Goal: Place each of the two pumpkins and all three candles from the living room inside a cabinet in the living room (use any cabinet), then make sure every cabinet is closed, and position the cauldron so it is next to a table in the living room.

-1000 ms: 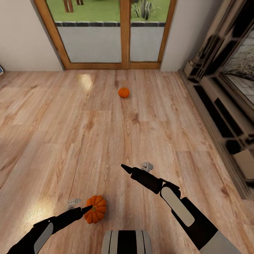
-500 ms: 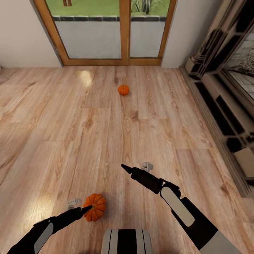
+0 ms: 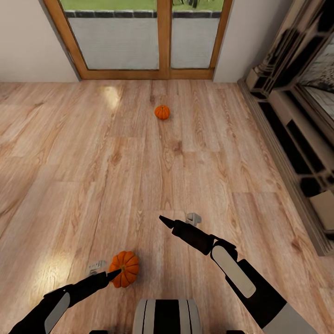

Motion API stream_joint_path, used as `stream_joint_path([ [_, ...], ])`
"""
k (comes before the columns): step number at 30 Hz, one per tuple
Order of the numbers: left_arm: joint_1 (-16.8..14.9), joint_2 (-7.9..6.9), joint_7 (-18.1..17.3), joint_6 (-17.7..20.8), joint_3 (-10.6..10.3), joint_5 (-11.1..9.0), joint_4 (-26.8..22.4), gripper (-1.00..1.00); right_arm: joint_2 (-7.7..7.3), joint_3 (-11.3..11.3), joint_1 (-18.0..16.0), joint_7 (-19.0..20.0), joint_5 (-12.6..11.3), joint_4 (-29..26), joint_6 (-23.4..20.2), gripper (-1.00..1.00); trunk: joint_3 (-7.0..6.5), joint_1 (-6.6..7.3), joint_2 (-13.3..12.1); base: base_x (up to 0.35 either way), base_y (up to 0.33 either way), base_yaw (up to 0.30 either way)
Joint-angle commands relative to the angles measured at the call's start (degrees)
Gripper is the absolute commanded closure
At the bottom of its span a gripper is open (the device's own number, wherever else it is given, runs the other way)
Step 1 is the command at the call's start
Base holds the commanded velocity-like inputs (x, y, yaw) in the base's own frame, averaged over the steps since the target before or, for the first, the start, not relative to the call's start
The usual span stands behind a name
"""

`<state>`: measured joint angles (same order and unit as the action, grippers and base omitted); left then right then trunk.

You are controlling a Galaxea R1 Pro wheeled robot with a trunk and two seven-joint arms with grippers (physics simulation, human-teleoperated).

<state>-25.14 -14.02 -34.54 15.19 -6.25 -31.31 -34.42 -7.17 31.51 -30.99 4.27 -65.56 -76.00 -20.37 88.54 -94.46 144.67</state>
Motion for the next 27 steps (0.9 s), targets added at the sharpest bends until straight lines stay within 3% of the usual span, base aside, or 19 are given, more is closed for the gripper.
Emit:
stream_joint_path([
  [1, 0.00, -0.09, 0.25, 0.04, -0.02, 0.15, 0.05, -1.00, -0.04, 0.08, -0.03, 0.03, -0.27, 0.00, -0.11, -1.00, 0.04, 0.00, 0.01, 0.000, 0.000, 0.000],
  [6, 0.00, -0.03, 0.26, -1.11, 0.83, 0.19, 0.05, -1.00, -0.04, 0.09, -0.03, 0.03, -0.29, 0.01, -0.11, -1.00, 0.04, 0.00, 0.01, 0.000, 0.000, 0.000],
  [19, 0.00, -0.13, 0.26, -1.39, 1.06, 0.19, 0.05, -1.00, -0.04, 0.09, -0.03, 0.03, -0.27, 0.03, -0.11, -1.00, 2.92, -0.33, 0.18, 0.000, 0.000, 0.000],
  [23, 0.00, -0.09, 0.26, -1.39, 1.06, 0.19, 0.05, -1.00, -0.04, 0.10, -0.03, 0.03, -0.27, 0.05, -0.11, -1.00, 2.92, -0.33, 0.18, 0.000, 0.000, 0.000],
  [27, 0.00, -0.06, 0.26, -1.39, 1.06, 0.19, 0.05, -1.00, -0.04, 0.12, -0.03, 0.03, -0.27, 0.06, -0.11, -1.00, 3.80, -0.44, 0.24, 0.000, 0.000, 0.000],
])
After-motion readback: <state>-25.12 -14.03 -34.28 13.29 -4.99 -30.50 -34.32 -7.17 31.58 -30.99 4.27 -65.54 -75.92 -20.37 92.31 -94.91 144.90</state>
